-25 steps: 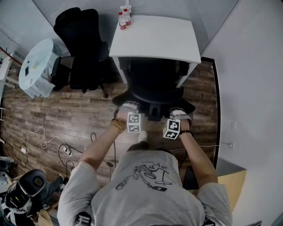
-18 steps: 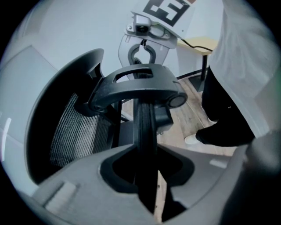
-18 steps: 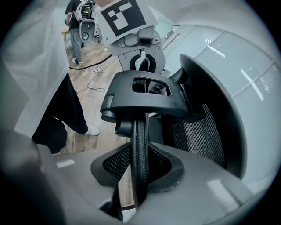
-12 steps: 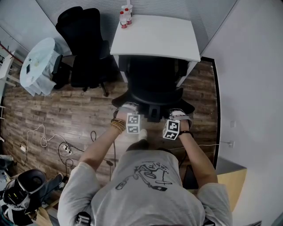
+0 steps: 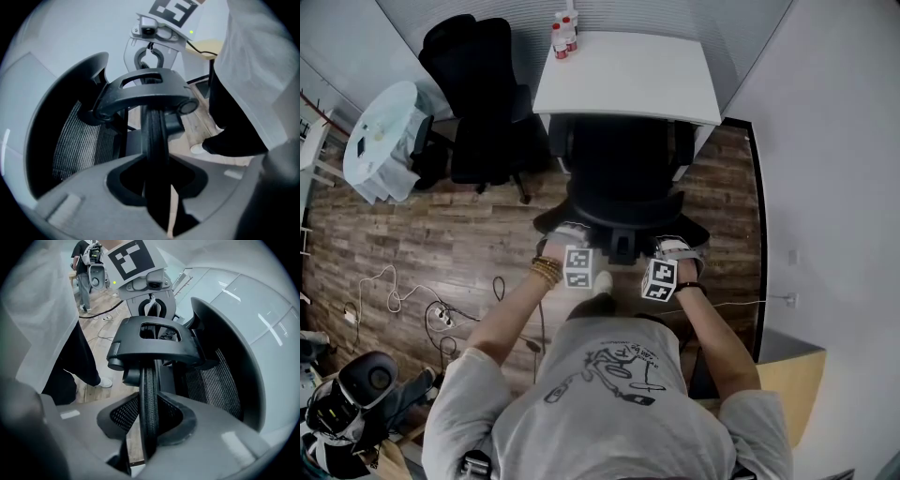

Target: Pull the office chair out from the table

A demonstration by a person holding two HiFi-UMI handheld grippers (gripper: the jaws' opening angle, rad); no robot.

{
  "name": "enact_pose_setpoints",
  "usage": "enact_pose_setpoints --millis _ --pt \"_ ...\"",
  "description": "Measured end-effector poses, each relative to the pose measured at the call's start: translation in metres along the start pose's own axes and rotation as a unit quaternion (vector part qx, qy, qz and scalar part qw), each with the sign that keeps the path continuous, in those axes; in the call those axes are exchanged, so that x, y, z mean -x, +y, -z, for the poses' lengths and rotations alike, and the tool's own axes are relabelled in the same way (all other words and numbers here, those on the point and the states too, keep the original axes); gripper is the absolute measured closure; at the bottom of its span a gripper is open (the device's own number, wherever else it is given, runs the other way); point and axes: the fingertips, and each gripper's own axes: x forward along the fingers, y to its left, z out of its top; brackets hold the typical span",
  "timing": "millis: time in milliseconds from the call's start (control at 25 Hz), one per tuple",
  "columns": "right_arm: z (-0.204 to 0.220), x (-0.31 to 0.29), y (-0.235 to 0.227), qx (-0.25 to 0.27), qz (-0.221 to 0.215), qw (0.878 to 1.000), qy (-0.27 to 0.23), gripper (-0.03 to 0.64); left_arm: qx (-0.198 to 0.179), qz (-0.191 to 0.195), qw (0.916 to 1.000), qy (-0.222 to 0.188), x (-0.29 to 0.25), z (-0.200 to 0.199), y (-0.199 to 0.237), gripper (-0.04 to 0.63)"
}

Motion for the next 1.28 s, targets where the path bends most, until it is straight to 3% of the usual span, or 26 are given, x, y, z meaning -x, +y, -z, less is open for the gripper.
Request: enact_pose_setpoints --millis 680,1280 --pt "0.002 0.022 0.032 -0.014 -0.008 1.000 0.010 0.511 0.007 -0.014 0.9997 0.021 0.015 -0.016 -0.032 0.483" --pt "0.014 0.068 0.118 -0.006 0.002 1.000 0.003 0.511 0.013 -0.020 0.9992 0.031 0.040 -0.060 -0.118 0.482"
